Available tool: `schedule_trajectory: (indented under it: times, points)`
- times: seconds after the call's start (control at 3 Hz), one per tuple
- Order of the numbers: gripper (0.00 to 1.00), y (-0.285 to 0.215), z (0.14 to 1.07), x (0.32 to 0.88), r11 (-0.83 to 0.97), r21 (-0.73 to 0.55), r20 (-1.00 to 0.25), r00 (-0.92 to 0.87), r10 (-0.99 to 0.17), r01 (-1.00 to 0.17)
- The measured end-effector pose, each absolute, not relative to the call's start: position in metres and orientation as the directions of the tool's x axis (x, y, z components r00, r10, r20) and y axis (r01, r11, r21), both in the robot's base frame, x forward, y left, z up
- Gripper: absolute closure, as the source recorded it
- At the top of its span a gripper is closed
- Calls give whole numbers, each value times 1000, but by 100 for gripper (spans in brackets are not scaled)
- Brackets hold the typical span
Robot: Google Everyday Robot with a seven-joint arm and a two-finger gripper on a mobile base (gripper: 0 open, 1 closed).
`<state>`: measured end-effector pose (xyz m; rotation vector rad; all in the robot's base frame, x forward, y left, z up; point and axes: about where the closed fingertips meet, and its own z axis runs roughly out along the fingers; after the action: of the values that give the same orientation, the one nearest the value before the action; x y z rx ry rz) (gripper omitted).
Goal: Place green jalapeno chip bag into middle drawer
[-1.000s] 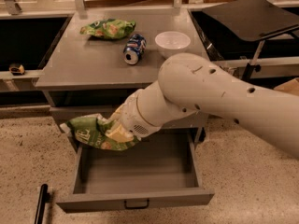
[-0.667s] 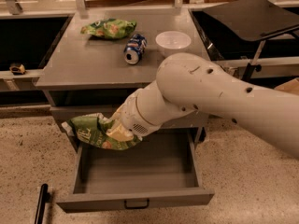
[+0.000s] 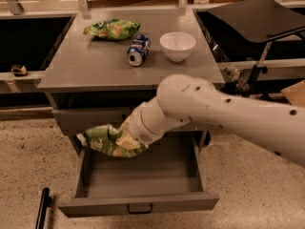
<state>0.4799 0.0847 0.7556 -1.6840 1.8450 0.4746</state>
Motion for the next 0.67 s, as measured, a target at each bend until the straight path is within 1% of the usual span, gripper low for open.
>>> schedule_trajectory:
  times: [0.33,0.67]
  points:
    - [100,77,671,502,103,-79,-640,-29,-768,-992]
    - [100,78,623,512,31,-64,-623,15,-782,-998]
